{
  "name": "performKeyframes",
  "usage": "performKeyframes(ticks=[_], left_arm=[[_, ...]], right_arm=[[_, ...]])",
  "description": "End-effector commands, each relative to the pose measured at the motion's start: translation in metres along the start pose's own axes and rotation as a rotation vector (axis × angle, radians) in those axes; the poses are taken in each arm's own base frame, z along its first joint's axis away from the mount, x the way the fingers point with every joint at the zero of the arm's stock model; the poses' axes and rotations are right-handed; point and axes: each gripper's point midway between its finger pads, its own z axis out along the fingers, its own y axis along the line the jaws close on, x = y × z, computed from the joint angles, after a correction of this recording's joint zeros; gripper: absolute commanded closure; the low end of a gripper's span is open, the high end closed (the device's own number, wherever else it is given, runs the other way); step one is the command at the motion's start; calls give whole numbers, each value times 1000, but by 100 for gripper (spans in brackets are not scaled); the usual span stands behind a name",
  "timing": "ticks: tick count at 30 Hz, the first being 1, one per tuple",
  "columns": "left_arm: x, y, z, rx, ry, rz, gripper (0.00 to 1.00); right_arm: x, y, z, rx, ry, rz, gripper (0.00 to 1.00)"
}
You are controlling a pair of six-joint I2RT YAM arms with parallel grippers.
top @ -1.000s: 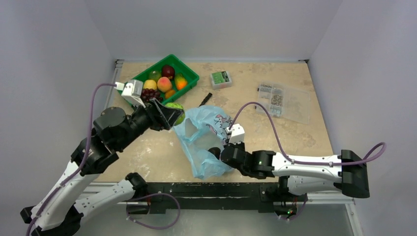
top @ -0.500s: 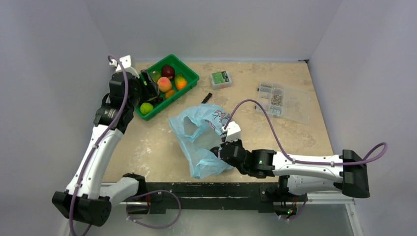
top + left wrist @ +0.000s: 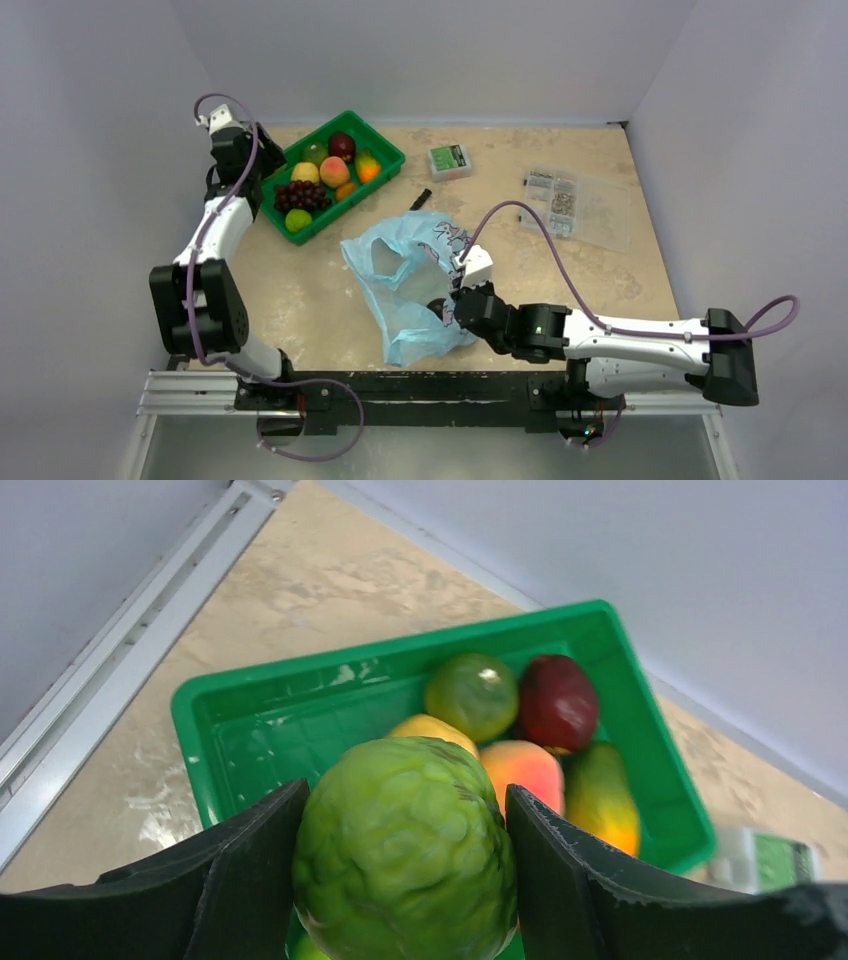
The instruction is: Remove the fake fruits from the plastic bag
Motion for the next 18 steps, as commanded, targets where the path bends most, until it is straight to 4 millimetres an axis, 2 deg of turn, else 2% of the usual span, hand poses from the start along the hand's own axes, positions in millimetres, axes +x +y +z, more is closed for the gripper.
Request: performKeyframes(ticks=[1,5,7,10,13,15,16,18], left_arm=[[-18,16,46,10,-49,-38,100],[10,38,77,-74,52,-5,100],[29,56,86,-156,139,-16,96],[46,62,96,-176,216,-17,83],[56,68,98,-227,277,-38,56],[56,68,98,-231,291,-39,27],[56,68,94,-242,305,-37,16],[54,70,89,-259,316,-40,1]], right_arm=[[-27,4,-6,-23,-69,42,100],[-28,6,-7,-33,-68,34,100],[-28,7,-6,-38,-65,33,100],[-27,8,-6,-40,-63,37,100],[-25,9,-5,-43,-59,35,100],[-25,10,-5,-47,-54,32,100],[-24,11,-5,-49,-51,30,100],[-24,12,-5,-51,-48,29,100]])
